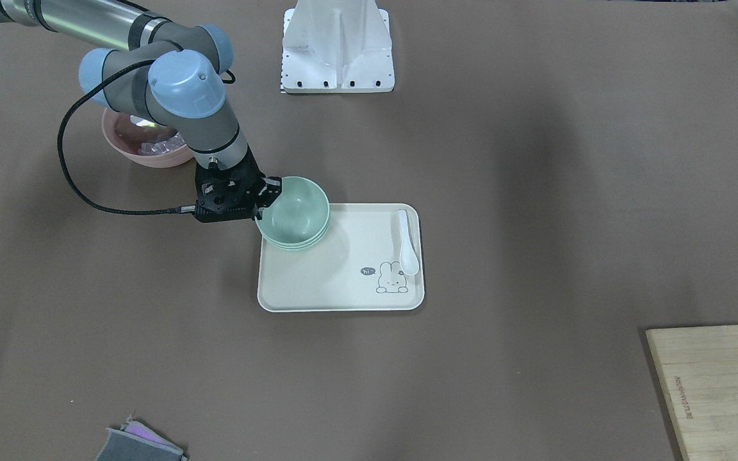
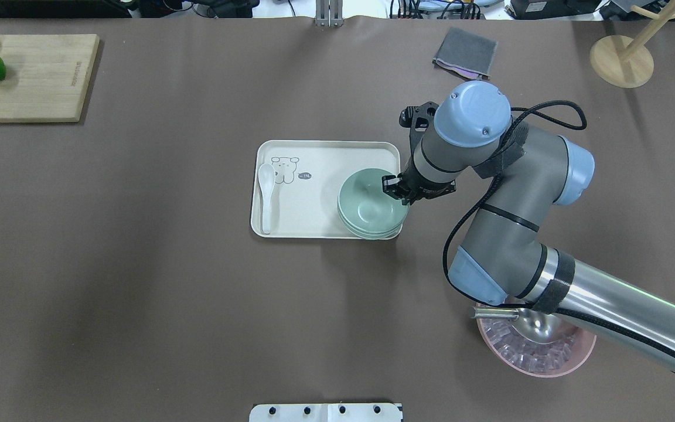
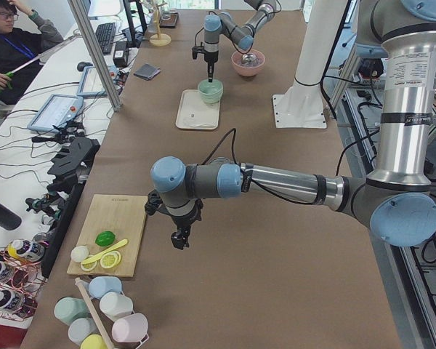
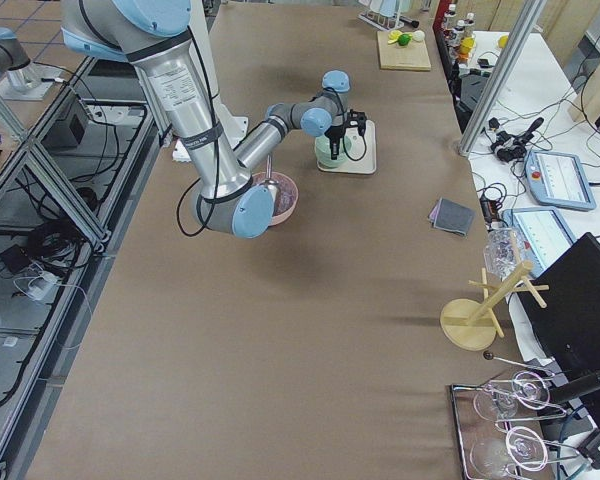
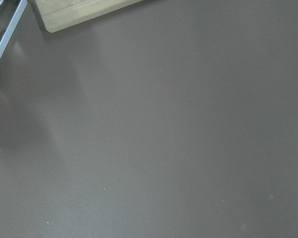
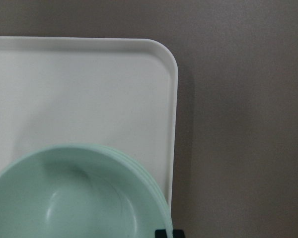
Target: Stack green bowls together
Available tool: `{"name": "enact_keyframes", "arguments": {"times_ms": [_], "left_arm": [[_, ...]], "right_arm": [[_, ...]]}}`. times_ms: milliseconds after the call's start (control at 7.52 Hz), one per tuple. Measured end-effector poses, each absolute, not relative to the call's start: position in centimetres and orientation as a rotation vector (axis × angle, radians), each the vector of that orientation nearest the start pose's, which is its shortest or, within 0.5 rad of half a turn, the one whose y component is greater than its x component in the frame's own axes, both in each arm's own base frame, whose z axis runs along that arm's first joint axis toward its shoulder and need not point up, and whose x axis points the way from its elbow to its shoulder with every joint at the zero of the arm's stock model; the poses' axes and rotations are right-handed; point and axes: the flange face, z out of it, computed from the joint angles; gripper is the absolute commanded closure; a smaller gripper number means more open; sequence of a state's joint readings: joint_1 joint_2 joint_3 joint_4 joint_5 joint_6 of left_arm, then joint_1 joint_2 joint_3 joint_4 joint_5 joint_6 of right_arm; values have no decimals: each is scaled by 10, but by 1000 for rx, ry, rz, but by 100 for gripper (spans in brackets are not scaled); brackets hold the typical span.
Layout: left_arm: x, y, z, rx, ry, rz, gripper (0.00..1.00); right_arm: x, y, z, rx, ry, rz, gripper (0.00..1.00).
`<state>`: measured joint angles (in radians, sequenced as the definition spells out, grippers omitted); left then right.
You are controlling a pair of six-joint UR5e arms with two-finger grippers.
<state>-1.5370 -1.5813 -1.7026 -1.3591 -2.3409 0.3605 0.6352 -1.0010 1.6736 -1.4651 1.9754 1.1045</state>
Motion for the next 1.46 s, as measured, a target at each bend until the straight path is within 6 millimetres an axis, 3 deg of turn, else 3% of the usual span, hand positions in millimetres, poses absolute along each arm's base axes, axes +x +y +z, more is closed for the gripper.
{"name": "enact_keyframes", "arguments": {"times_ms": [133,665,1197,1463], "left_arm": [[-47,-489,610,61,774,348,2],[-48,-489,611,59,775,347,2],[-48,-488,612,57,775,346,2],[-48,-485,612,57,775,346,2]], "right_arm": [[-486,-475,272,72,-852,4,0],[-474,-482,254,68,-886,9,0],[-394,-515,239,63,-965,63,0],[-342,-537,263,73,-956,107,0]]}}
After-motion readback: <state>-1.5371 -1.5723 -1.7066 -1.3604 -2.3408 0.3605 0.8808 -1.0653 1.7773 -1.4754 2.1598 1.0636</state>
